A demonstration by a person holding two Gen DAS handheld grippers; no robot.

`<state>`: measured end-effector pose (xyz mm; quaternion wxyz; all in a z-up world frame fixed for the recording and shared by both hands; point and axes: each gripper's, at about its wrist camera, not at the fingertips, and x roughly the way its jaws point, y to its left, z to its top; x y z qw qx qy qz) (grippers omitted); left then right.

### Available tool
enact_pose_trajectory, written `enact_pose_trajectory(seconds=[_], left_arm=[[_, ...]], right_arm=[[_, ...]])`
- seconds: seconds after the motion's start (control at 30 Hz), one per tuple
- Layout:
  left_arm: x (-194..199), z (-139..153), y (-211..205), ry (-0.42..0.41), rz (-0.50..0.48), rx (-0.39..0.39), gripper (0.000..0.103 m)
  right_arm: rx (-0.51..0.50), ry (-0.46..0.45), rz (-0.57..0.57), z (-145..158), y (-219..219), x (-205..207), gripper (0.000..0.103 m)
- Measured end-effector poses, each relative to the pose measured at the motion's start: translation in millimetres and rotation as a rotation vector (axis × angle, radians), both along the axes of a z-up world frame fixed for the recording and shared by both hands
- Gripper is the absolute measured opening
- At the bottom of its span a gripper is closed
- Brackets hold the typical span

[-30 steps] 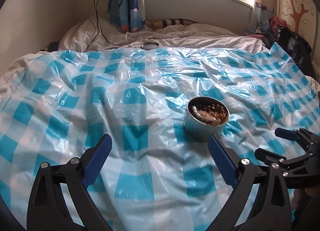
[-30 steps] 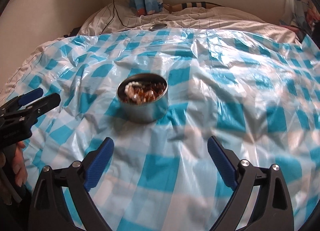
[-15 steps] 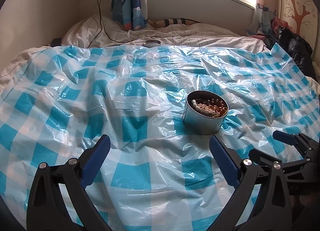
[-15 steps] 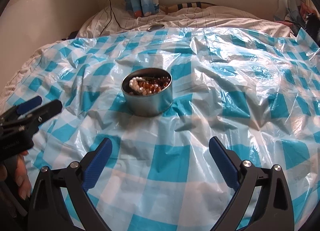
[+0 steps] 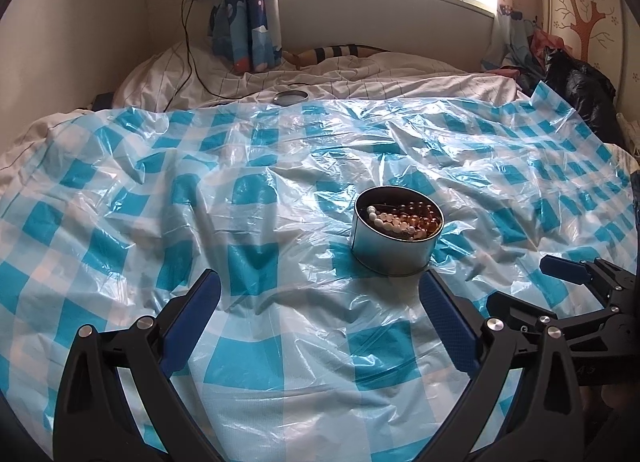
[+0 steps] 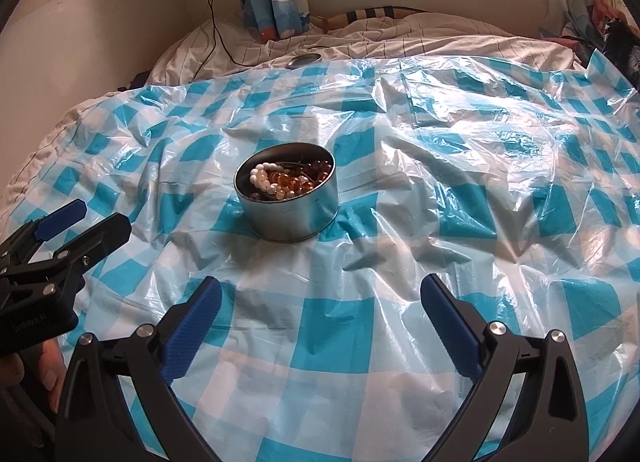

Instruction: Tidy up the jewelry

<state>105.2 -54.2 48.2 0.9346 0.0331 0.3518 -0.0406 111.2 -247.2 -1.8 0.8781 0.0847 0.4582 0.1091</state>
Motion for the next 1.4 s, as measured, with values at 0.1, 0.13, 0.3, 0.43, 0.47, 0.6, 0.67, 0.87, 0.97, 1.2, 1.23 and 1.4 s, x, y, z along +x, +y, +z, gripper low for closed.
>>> enact_pose_trajectory(seconds=[0.1,0.13,0.3,0.43,0.47,0.6,0.67,0.87,0.97,1.2,1.23,1.4], left_arm=[[0.2,-0.2,-0.8,-0.003,-0.005,-0.005,0.095],[0.1,-0.5,-0.6,-0.007,-0.005,-0.007,0.095],[1.4,-1.8,-0.2,0.001,-0.006,-0.009,0.095],[5.4,-8.4,0.5,0.011,-0.003,-0.011,0.095],[7.3,-10.8,0.2,0.019,-0.002,-0.01,0.095],[12.7,-18.2,-1.6,0.04,0.001,-0.014,0.095],[14.8,-19.9,-1.9,0.046,0.007,-0.01,0.095],[20.2,-24.3,0.8,0.068,0.023,-0.027,0.095],[22.9,-27.6,-0.4,0.074,0.022,-0.019,0.095],[32.3,-35.6,-4.0,0.096,0.025,-0.009,0.095],[33.8,-36.1,-3.9,0.098,0.03,-0.012,0.095],[44.7,-39.3,-4.5,0.105,0.053,-0.027,0.095]], right_arm=[[-0.002,-0.001,-0.004,-0.4,0.1,0.1,0.096],[-0.002,0.0,-0.002,-0.6,-0.1,0.3,0.096],[-0.017,0.002,0.004,-2.6,2.7,1.6,0.096],[-0.019,0.003,0.002,-3.7,3.4,1.8,0.096],[-0.02,0.004,0.002,-4.1,3.7,1.9,0.096],[-0.027,0.004,0.0,-7.2,4.3,3.9,0.096],[-0.023,0.009,-0.003,-10.1,4.8,5.8,0.096],[-0.027,0.018,-0.017,-14.7,5.0,11.3,0.096],[-0.033,0.022,-0.021,-18.9,4.9,14.4,0.096],[-0.032,0.043,-0.042,-26.9,2.8,23.4,0.096],[-0.03,0.044,-0.045,-27.0,2.4,24.9,0.096],[-0.019,0.045,-0.062,-30.6,-0.1,34.9,0.096]])
